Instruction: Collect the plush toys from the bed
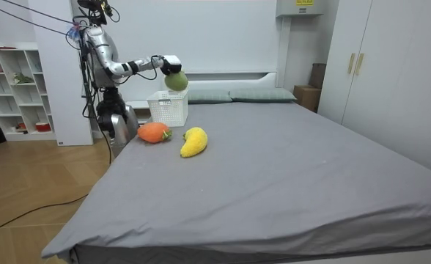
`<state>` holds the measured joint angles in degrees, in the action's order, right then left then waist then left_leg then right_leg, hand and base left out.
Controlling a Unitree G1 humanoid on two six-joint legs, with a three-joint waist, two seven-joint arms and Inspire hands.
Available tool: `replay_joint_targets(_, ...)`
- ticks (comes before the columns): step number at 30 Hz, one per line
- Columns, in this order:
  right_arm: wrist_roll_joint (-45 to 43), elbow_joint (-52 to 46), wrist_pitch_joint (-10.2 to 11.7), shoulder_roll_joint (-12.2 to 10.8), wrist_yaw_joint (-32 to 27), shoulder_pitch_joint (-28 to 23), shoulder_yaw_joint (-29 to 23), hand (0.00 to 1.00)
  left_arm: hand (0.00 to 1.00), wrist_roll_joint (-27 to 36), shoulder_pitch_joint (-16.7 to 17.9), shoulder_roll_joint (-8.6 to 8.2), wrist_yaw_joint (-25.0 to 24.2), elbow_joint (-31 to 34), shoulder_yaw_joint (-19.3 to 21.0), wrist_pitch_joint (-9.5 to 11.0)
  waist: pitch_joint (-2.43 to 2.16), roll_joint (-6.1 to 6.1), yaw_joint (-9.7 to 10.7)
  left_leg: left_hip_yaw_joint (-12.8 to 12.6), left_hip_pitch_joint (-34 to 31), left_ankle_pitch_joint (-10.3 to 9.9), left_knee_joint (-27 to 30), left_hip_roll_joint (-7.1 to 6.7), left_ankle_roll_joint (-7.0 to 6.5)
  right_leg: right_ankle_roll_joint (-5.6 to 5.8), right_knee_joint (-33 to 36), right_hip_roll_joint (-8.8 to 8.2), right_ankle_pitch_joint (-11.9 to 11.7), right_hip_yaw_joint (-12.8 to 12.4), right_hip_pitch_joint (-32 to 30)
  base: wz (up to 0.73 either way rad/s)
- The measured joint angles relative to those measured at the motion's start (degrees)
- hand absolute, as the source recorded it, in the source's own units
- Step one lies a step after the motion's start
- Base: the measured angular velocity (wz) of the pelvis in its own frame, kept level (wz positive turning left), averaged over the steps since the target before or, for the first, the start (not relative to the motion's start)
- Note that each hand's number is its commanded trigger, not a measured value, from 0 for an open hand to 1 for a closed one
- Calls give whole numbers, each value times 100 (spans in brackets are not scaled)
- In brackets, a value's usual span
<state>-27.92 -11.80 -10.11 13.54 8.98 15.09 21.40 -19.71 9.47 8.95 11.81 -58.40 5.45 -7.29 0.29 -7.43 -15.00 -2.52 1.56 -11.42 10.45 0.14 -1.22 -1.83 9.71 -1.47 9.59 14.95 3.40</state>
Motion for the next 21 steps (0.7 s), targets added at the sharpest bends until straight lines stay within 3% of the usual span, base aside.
replay_joint_targets(11,-253,100,2,-233,209,74,319,100,0,-200,-197,55,-151,176,-122,10,41,21,-327,155,-124,60,-11,-76,-54,45,-6,-42,-25,145,-67,7)
replay_joint_targets(12,-357,99,3,-258,212,74,400,78,0,-282,-200,55,-151,198,-127,9,38,17,-355,153,-138,62,-16,-78,-57,48,-5,-43,-26,145,-88,0)
replay_joint_targets(13,-400,99,3,-263,216,74,438,25,0,-320,-206,55,-149,218,-131,9,34,10,-372,153,-156,64,-15,-78,-59,48,-2,-44,-26,145,-111,0)
replay_joint_targets(14,-423,100,3,-275,259,74,461,9,0,-361,-246,54,-147,231,-141,12,31,-1,-407,153,-203,71,-7,-80,-63,51,-4,-45,-29,148,-156,3)
replay_joint_targets(15,-423,100,3,-280,290,74,479,0,0,-364,-264,55,-139,239,-161,11,32,-1,-433,155,-212,78,3,-83,-68,54,-4,-49,-31,154,-180,0)
replay_joint_targets(21,-418,101,2,-284,291,74,585,0,0,-372,-263,64,-117,426,-242,0,35,3,-453,170,-278,86,6,-88,-71,61,-14,-51,-36,171,-234,1)
